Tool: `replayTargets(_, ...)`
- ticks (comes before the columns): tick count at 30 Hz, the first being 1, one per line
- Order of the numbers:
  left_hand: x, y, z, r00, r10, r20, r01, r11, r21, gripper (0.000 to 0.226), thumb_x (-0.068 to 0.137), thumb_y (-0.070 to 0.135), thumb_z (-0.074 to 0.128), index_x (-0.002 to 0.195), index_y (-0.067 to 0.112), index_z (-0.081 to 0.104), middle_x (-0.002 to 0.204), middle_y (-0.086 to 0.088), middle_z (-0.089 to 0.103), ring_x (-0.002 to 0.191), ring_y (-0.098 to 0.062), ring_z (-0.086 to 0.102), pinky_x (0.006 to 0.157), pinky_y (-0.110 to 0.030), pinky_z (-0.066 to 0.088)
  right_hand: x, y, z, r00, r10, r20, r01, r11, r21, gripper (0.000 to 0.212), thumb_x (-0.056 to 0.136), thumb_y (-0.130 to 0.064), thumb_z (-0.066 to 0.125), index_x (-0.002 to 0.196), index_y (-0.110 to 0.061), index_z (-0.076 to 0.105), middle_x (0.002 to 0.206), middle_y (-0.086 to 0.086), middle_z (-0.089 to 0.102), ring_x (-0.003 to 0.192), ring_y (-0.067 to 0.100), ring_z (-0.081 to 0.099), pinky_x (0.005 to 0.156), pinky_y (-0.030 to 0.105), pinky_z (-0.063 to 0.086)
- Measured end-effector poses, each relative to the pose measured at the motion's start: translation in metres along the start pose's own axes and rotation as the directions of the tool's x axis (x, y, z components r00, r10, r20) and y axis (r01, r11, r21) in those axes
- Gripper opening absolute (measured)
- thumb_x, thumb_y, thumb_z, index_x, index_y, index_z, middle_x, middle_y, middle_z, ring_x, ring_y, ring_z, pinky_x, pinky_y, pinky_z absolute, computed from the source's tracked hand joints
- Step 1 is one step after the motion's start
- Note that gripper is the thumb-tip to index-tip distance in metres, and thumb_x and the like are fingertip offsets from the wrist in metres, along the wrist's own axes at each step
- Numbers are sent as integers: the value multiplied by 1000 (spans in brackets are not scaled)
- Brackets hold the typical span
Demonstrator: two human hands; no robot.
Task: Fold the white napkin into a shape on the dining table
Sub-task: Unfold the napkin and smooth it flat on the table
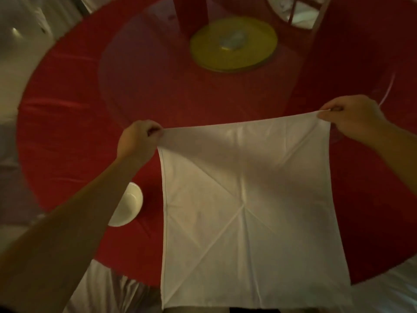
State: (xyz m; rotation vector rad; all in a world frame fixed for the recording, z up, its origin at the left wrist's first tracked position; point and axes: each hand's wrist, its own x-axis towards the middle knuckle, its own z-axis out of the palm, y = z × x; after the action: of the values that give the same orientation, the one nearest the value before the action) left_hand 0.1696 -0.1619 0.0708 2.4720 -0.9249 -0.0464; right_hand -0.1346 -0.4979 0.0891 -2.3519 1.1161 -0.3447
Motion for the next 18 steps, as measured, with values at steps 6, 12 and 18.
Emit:
replayTargets(6,33,-8,52,992,-128,18,127,991,43,16,87,26,59,96,20,72,85,8,66,73,-9,55,63,-27,39,50,16,49,997,-22,75,29,995,-99,22,85,-29,63,97,-13,72,92,10,72,78,22,61,74,32,45)
replayTargets(12,41,-15,87,977,-213,15,211,975,68,20,90,24,58,102,15,70,100,-3,69,84,-15,58,68,-32,45,66,33,75,996,30,80,-19,992,-125,28,86,-28,61,106,-10,70,104,13,71,97,30,64,83,37,47)
replayTargets(18,33,-9,91,956,-283,-70,288,954,77,38,92,19,51,129,20,53,129,-8,49,112,-23,51,87,-32,42,59,36,80,998,54,-34,-58,987,-150,43,88,-38,57,123,-14,59,112,16,63,109,36,53,89,47,46)
